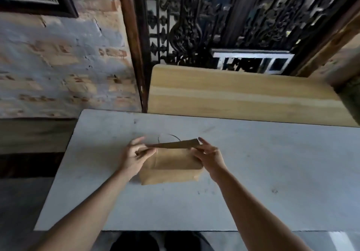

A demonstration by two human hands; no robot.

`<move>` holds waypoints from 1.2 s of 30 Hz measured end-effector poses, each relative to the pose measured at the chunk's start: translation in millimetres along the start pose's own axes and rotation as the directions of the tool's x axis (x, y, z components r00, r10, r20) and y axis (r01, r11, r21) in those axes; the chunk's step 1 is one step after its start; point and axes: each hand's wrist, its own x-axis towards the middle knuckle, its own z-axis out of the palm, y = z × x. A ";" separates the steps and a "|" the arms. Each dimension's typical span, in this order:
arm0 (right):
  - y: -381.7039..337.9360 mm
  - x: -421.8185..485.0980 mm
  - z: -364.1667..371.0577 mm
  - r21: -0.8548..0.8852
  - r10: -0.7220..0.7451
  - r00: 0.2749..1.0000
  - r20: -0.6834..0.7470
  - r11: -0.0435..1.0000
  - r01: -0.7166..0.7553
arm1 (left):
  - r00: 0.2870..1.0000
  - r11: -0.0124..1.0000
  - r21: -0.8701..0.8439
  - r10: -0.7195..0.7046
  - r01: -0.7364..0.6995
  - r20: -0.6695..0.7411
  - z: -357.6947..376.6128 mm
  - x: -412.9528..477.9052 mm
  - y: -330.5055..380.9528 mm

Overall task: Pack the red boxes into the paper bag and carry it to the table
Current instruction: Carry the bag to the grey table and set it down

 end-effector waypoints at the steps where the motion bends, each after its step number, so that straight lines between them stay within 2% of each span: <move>1: 5.5 4.2 -3.5 -0.074 0.012 1.000 0.001 0.997 -0.011 | 0.999 0.998 0.049 0.047 -0.048 0.008 3.0 -1.2 -3.5; 3: 11.3 7.7 -11.9 -0.205 0.007 1.000 0.024 0.979 -0.002 | 0.994 0.985 0.133 0.106 -0.111 0.041 0.7 -2.4 -2.4; 5: 14.0 4.8 -18.4 -0.329 -0.022 0.999 0.050 0.944 0.037 | 0.987 0.941 0.301 0.132 -0.154 0.092 -8.8 -3.2 3.8; 7: 14.6 -2.7 -18.1 -0.503 -0.146 0.989 0.040 0.852 0.146 | 0.962 0.851 0.457 0.183 -0.258 0.201 -17.4 -5.9 11.7; 8: 13.0 -6.2 -14.2 -0.597 -0.237 0.971 0.038 0.774 0.212 | 0.947 0.806 0.507 0.202 -0.305 0.249 -18.2 -7.8 17.7; 11: -0.9 -12.5 13.1 -0.739 -0.439 0.886 0.151 0.545 0.396 | 0.914 0.757 0.518 0.278 -0.397 0.295 -4.7 -14.1 32.5; 13: -10.2 -11.8 38.4 -0.721 -0.460 0.824 0.330 0.440 0.535 | 0.914 0.805 0.446 0.282 -0.391 0.292 7.1 -17.6 32.6; 14: -14.2 -10.3 48.7 -0.698 -0.437 0.805 0.402 0.422 0.578 | 0.923 0.839 0.408 0.259 -0.361 0.284 10.0 -18.5 29.8; 17: -21.3 -1.0 56.7 -0.674 -0.355 0.806 0.474 0.442 0.592 | 0.954 0.908 0.331 0.181 -0.255 0.238 5.5 -18.0 16.3; 22: -16.6 7.1 21.8 -0.737 -0.209 0.920 0.330 0.552 0.390 | 0.982 0.923 0.350 0.111 -0.158 0.151 -15.6 -17.6 -9.2; 28: -14.2 0.7 7.6 -0.743 -0.180 0.945 0.272 0.585 0.326 | 0.998 0.955 0.294 0.002 -0.020 0.062 -24.7 -21.2 -28.7; 32: -11.4 -6.7 7.0 -0.746 -0.163 0.955 0.249 0.596 0.296 | 0.995 0.941 0.335 0.019 -0.051 0.100 -26.7 -11.7 -23.7; 36: -3.1 -12.7 -0.2 -0.781 -0.150 0.973 0.175 0.581 0.230 | 0.986 0.943 0.328 -0.099 0.050 0.133 -34.1 -12.4 -19.2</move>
